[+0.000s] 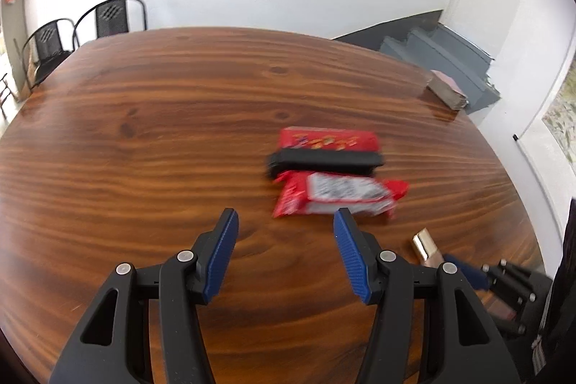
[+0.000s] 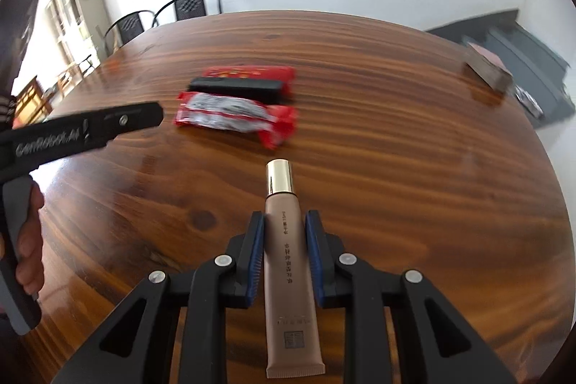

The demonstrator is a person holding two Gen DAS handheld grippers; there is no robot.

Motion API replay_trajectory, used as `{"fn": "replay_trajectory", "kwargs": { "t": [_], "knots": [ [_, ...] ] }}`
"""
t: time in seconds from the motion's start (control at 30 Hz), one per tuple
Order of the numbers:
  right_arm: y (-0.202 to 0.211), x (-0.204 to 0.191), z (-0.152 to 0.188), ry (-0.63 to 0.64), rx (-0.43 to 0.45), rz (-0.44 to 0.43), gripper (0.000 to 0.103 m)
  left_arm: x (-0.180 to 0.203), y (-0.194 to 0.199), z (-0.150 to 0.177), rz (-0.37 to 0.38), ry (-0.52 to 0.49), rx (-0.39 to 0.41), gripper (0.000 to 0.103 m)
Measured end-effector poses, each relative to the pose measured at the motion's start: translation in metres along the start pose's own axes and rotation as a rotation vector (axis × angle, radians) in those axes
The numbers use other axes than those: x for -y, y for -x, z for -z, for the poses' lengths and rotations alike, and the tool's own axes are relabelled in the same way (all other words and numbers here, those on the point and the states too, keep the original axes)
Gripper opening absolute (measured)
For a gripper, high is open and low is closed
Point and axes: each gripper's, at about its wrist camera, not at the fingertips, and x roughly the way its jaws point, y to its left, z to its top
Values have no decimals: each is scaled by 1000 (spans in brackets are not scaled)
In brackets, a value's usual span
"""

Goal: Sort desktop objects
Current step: 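Grasp the beige foundation tube with the right gripper, then grasp the red snack pack with the left gripper while the right holds the beige tube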

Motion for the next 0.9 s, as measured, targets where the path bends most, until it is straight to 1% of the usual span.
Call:
{"fn": "replay_trajectory", "kwargs": {
  "t": [0.13, 0.2, 0.27, 0.33, 0.37, 0.47, 0.53, 0.57, 0.6, 0.63, 0.73, 0.9],
  "knots": [
    [-2, 2, 0, -12, 8, -2, 26, 29, -9, -15, 9, -46, 28, 59],
    [0, 0, 2, -9, 12, 4, 26, 40, -16, -23, -1, -63, 39, 59],
    [-3, 0, 0, -10, 13, 0, 26, 50, -25, -29, -38, -74, 45, 59],
    [-4, 2, 0, -20, 15, -10, 25, 57, -36, -33, -72, -90, 30, 59],
    [3, 4, 4, -23, 16, -12, 25, 60, -41, -33, -84, -97, 23, 59],
    [6, 2, 5, -25, 17, -9, 25, 66, -50, -29, -132, -131, 12, 59],
    [8, 2, 6, -25, 17, -7, 25, 71, -51, -25, -174, -181, 18, 59],
    [8, 3, 6, -26, 17, -9, 25, 72, -51, -23, -189, -201, 17, 59],
    [7, 3, 7, -29, 18, -12, 25, 71, -50, -21, -188, -209, 17, 61],
    [8, 4, 7, -31, 19, -17, 25, 69, -48, -20, -186, -210, 15, 65],
    [8, 7, 7, -44, 16, -34, 26, 57, -41, -15, -177, -217, 6, 71],
    [6, 7, 6, -39, 16, -31, 26, 31, -22, -1, -156, -196, -16, 73]
  ]
}}
